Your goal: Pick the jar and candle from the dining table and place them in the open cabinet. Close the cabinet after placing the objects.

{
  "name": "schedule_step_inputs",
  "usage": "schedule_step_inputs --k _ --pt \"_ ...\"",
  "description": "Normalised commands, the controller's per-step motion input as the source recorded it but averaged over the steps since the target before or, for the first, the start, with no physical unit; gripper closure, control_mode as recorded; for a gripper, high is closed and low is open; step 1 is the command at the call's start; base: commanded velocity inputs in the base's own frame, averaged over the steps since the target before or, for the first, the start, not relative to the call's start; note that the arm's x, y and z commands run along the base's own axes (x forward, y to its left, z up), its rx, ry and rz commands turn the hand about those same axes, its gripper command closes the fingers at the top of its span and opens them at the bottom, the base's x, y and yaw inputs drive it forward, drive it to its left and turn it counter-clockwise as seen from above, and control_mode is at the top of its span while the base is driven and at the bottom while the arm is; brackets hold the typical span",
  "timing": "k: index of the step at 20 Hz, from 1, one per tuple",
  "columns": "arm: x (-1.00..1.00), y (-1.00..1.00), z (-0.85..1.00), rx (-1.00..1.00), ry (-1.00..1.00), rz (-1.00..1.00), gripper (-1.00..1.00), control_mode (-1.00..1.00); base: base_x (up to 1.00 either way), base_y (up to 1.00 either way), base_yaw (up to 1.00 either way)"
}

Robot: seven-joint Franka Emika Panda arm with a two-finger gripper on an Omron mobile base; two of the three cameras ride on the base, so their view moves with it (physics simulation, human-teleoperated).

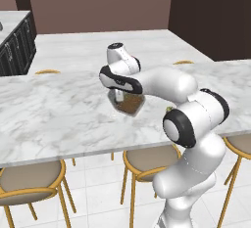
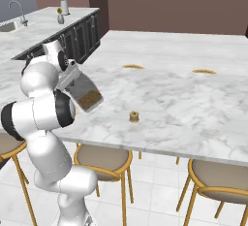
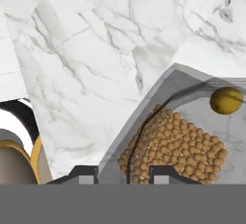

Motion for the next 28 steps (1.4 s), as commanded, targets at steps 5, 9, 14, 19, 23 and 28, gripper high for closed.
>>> schedule_step_inputs --k 5,9,14,19,23,28 --pt "0.0 -0.56 0.62 -0.01 -0.01 0.0 1.0 -1.0 0.0 0.0 0.0" --pt "-0.04 -0.62 0.64 -0.05 0.0 0.0 1.0 -1.0 0.0 0.0 0.0" --pt "-0.14 -0.53 0.43 -0.08 0.0 0.07 1.0 -1.0 0.0 0.0 0.0" --pt "-0.31 -0.48 0.16 -0.01 -0.04 0.1 1.0 -1.0 0.0 0.0 0.0" --pt "-0.46 -0.21 0.04 0.0 -0.09 0.06 1.0 -1.0 0.0 0.0 0.0" --pt "-0.41 -0.05 0.0 0.0 -0.06 0.05 1.0 -1.0 0.0 0.0 0.0"
